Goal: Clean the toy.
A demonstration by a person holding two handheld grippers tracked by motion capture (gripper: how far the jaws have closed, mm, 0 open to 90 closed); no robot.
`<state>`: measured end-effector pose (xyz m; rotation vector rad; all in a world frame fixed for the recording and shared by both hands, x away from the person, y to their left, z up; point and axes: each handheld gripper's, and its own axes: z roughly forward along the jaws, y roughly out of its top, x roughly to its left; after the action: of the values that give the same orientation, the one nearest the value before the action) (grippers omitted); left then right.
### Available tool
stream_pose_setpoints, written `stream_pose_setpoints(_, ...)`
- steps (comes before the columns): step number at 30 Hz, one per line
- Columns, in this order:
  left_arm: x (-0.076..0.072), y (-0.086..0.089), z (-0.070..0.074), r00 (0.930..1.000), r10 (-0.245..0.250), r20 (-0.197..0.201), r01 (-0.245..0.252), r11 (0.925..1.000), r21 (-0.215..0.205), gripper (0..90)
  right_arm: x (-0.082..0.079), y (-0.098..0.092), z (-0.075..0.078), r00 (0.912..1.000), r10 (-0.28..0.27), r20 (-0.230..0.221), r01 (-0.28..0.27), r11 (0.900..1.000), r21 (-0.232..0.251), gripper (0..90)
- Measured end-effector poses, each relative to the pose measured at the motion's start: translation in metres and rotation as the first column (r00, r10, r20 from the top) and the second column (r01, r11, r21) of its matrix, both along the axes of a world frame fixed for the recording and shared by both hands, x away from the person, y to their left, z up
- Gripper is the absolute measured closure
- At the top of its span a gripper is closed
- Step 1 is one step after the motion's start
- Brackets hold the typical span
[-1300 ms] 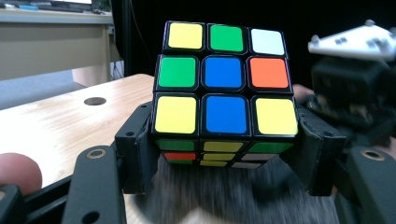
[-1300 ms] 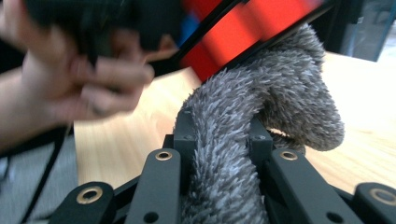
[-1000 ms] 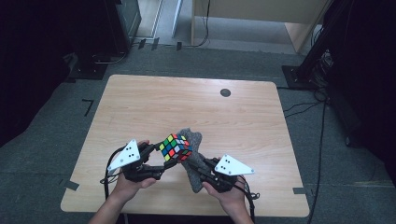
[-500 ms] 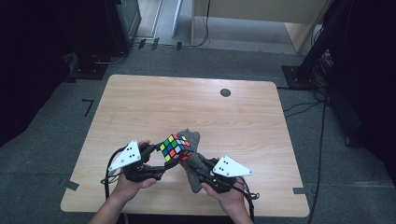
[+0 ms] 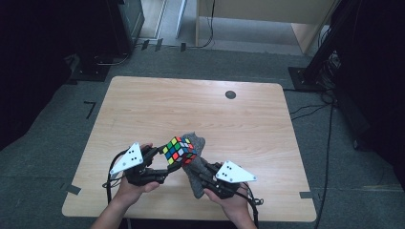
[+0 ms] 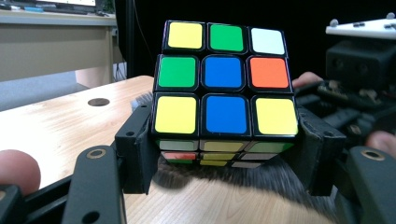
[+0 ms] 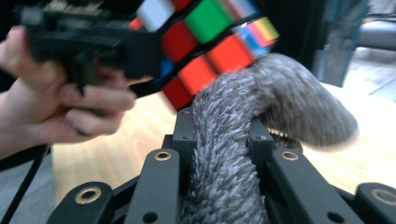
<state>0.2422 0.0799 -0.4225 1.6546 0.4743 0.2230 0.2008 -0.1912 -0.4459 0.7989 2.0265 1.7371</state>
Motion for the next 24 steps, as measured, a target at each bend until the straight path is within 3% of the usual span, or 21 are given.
stream_pose_setpoints(4,0.0,0.001,0.0,1.0,0.006,-0.003,-0.006,1.0,-0.002,34.6,-0.003,0.018,-0.009,0.9976,0.067,-0.015,-0.068,0.995,-0.074,73.0)
stream_pose_setpoints(7,0.0,0.002,0.001,1.0,0.007,-0.002,-0.007,1.0,-0.006,34.6,-0.004,0.02,-0.009,0.9978,0.067,-0.003,-0.067,0.992,-0.104,73.0)
stream_pose_setpoints(9,0.0,0.002,0.001,1.0,0.005,0.0,-0.005,1.0,-0.001,34.6,-0.001,0.011,-0.004,0.9997,0.022,0.006,-0.021,0.997,-0.08,73.2)
stream_pose_setpoints(11,0.0,0.0,0.0,1.0,0.001,0.0,-0.001,1.0,0.006,34.6,0.002,-0.001,0.0,0.9994,-0.034,-0.006,0.034,0.999,-0.011,73.3)
stream_pose_setpoints(13,-0.001,-0.002,-0.001,1.0,-0.003,-0.005,0.003,1.0,0.003,34.6,0.002,-0.006,0.001,0.9988,-0.048,0.009,0.048,0.999,0.0,73.3)
stream_pose_setpoints(16,0.0,-0.002,-0.001,0.9999,-0.009,-0.01,0.009,1.0,0.0,34.6,0.0,0.004,-0.003,1.0,0.004,-0.001,-0.004,0.999,-0.032,73.2)
stream_pose_setpoints(19,0.001,0.0,-0.002,0.9999,-0.001,-0.011,0.001,1.0,0.0,34.6,-0.003,0.019,-0.01,0.9979,0.064,-0.012,-0.065,0.993,-0.101,73.0)
stream_pose_setpoints(21,0.001,0.001,-0.001,0.9999,0.006,-0.01,-0.006,1.0,-0.005,34.6,-0.004,0.026,-0.014,0.9951,0.096,-0.019,-0.098,0.988,-0.121,72.9)
stream_pose_setpoints(24,0.001,0.003,0.0,0.9998,0.016,-0.009,-0.016,0.9999,-0.006,34.6,-0.002,0.026,-0.015,0.9965,0.075,-0.037,-0.08,0.987,-0.14,72.2)
